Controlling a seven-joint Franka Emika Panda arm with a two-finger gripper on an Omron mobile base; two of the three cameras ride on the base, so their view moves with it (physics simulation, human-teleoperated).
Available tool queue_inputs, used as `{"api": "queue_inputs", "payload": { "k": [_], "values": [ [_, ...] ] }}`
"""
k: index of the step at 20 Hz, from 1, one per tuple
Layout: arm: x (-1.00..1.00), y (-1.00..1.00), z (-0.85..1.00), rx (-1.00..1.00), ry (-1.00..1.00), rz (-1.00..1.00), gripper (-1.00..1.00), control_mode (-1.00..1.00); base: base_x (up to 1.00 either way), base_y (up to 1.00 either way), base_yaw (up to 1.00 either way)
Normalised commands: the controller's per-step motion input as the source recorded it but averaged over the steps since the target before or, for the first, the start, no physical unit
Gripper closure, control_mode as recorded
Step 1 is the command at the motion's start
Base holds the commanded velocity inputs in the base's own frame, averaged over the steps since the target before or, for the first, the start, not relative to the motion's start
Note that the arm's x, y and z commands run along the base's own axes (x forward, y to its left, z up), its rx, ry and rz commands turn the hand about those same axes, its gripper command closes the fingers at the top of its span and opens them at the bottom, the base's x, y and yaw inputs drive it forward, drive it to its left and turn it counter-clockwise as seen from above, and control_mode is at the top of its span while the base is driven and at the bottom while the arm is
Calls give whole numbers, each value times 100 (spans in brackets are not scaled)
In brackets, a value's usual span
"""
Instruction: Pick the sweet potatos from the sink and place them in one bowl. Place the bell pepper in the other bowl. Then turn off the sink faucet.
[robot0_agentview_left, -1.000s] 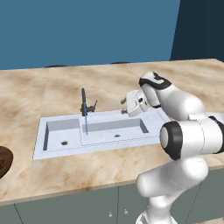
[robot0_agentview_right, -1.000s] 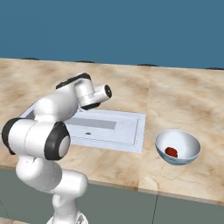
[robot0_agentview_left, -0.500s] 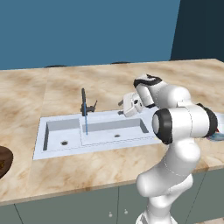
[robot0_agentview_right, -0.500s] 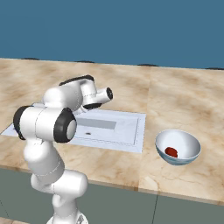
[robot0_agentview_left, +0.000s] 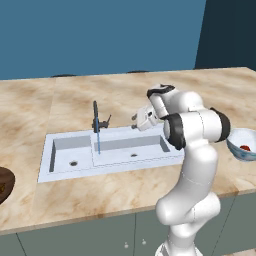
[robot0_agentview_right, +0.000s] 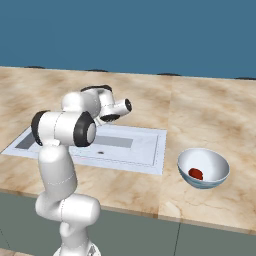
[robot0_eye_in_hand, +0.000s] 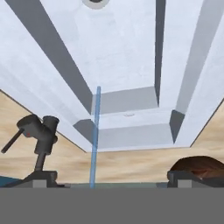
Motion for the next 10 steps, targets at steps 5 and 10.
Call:
{"api": "queue_inputs", "payload": {
  "k": [5,10],
  "values": [
    [36,13,-38,0,0,0,-100,-100,0,0,0],
    [35,20,-22,0,1,0,-100,-100,0,0,0]
  ]
}}
